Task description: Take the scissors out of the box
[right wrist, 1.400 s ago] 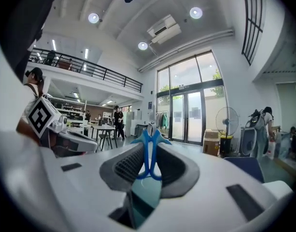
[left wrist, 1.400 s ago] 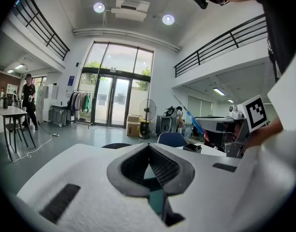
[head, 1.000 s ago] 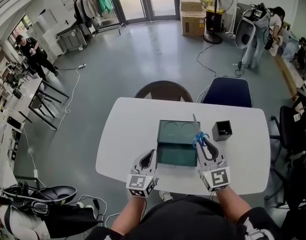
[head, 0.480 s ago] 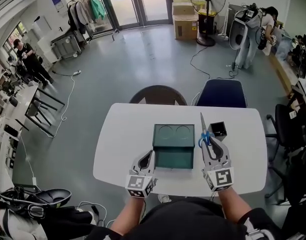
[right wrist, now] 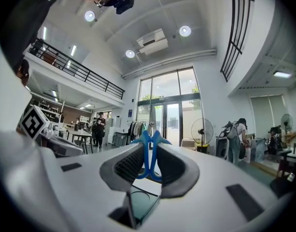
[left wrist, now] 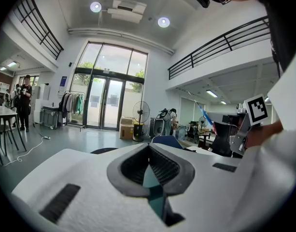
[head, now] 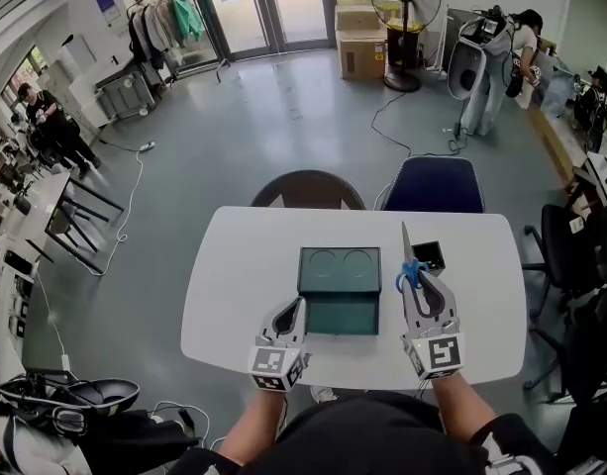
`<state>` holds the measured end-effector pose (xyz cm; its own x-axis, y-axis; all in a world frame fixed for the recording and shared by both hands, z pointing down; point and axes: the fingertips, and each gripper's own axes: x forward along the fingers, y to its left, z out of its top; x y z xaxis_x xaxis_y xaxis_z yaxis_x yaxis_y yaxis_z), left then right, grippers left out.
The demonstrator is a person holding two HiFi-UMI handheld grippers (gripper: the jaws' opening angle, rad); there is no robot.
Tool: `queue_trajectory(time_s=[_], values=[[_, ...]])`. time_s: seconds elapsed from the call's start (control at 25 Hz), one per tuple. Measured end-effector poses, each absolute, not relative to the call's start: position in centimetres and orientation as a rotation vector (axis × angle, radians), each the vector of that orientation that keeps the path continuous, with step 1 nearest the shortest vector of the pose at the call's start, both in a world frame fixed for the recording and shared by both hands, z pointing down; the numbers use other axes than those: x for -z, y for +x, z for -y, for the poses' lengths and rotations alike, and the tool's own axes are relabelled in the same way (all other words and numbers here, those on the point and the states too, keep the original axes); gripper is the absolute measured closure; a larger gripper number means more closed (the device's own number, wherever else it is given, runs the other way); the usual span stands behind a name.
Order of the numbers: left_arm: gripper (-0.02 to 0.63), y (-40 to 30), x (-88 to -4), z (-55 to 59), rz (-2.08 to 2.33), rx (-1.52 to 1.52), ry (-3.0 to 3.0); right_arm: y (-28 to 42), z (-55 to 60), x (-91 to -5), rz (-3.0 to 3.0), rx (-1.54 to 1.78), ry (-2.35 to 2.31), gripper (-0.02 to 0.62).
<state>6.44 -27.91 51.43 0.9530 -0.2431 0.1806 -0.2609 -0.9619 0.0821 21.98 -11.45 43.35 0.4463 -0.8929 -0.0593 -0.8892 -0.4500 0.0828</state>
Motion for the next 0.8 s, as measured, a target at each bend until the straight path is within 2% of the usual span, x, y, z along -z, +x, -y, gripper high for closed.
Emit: queue_trajectory(time_s=[0.8], values=[[0.598, 6.07, -51.48, 28.35, 0.397, -0.259, 2.989, 21.2, 12.32, -42.76, 1.626, 0.127, 2.612, 0.503]])
